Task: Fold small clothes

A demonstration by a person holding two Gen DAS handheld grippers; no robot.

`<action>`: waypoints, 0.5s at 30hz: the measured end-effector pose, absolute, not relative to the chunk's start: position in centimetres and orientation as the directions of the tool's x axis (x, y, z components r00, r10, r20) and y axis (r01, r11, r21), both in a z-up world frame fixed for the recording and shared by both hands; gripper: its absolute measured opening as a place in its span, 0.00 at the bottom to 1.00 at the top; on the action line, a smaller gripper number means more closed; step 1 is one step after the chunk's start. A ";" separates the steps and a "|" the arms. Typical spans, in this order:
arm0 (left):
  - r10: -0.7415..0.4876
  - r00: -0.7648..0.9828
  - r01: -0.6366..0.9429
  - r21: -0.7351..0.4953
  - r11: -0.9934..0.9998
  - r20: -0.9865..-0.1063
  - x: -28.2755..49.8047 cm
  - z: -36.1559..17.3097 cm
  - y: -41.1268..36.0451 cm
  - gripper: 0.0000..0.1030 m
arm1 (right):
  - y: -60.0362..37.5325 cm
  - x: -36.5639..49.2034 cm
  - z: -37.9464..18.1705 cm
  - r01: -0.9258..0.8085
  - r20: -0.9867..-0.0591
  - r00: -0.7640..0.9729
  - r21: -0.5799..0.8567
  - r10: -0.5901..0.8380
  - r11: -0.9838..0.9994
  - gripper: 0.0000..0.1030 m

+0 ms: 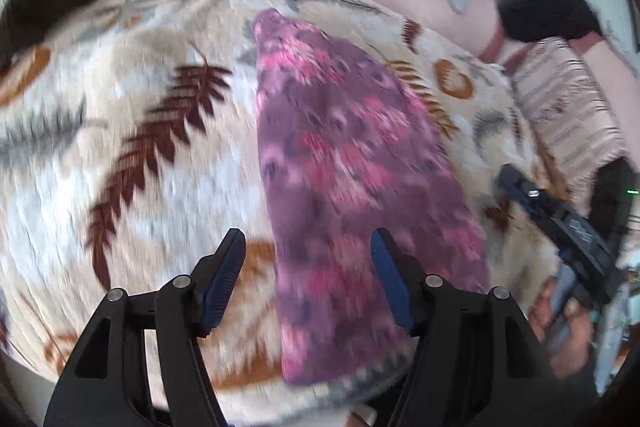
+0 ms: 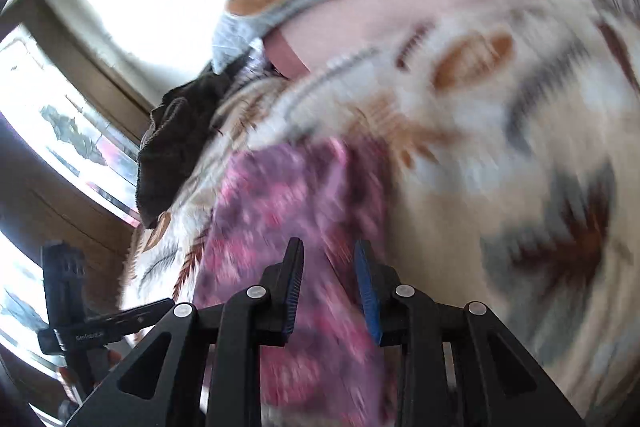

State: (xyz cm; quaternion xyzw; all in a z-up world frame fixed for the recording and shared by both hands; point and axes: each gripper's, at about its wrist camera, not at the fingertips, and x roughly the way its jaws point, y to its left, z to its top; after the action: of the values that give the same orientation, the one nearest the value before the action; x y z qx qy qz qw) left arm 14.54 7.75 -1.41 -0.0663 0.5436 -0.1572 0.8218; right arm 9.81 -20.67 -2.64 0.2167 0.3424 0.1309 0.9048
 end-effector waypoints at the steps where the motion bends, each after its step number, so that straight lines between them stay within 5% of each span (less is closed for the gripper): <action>1: -0.290 0.367 0.175 -0.241 0.955 -0.884 15.3 -2.1 7.4 0.63 | -20.0 10.6 -2.8 -0.101 -0.556 0.739 0.466 0.379 0.879 0.28; 4: -0.204 0.333 0.150 -0.162 0.975 -0.920 16.6 -5.2 6.0 0.65 | -19.0 12.6 -5.5 -0.077 -0.612 0.720 0.398 0.327 0.914 0.28; 6: -0.211 0.320 0.112 -0.184 0.976 -0.924 16.6 -7.0 6.5 0.82 | -18.8 14.2 -9.5 -0.041 -0.721 0.633 0.332 0.281 0.942 0.27; 8: -0.245 0.338 0.087 -0.229 0.970 -0.909 16.5 -7.1 7.2 0.83 | -19.1 13.4 -9.7 -0.064 -0.648 0.702 0.354 0.294 0.933 0.28; 15: -0.245 0.356 0.124 -0.214 0.969 -0.902 16.3 -7.2 7.1 0.85 | -19.0 13.9 -9.5 -0.066 -0.668 0.673 0.371 0.316 0.926 0.31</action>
State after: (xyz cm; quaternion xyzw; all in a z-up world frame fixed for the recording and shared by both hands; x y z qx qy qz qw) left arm 16.29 7.14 -7.24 -0.0545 0.5562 -0.1123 0.8216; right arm 13.95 -19.04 -9.50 0.1602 0.3899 0.1062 0.9006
